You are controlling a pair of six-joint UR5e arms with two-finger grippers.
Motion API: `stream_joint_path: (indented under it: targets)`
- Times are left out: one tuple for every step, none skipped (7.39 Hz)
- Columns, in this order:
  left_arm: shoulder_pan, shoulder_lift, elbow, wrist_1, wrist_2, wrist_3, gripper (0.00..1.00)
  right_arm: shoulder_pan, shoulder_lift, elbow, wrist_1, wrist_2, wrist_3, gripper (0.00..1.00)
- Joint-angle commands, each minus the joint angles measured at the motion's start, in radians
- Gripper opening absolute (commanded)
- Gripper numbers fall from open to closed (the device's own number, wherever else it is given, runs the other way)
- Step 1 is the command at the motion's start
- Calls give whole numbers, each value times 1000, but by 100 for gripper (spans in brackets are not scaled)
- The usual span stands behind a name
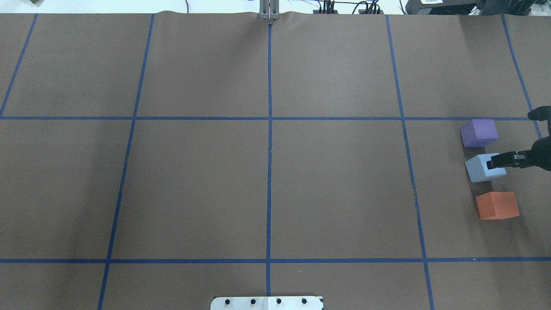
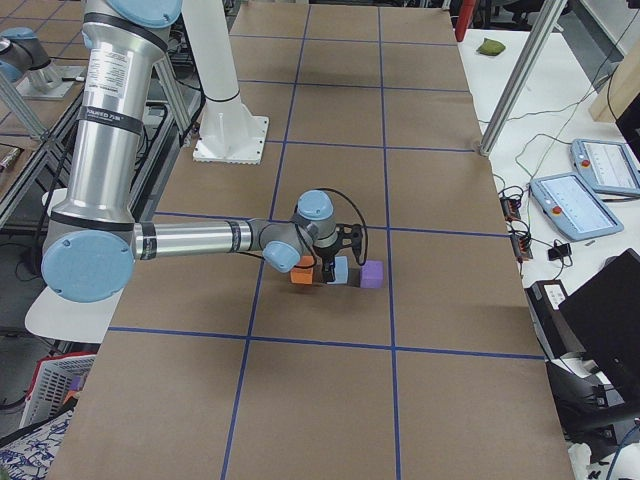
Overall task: Place blue block between orange and purple blocks
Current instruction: 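Lower the light blue cube between the purple and orange cubes and release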
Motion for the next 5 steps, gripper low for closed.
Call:
stream_joint_path:
  targets:
    - [0, 0, -3, 0, 0, -1, 100, 186, -37, 107, -264, 69, -328, 100]
    - [0, 0, -4, 0, 0, -1, 100, 298, -37, 184, -462, 77, -524, 100]
    - [0, 0, -4, 1, 0, -1, 100, 420, -28, 223, -643, 98, -725, 100]
    - [0, 0, -4, 2, 0, -1, 100, 505, 10, 232, -796, 115, -870, 100]
    - [0, 0, -4, 2, 0, -1, 100, 523, 36, 217, -853, 117, -882, 100]
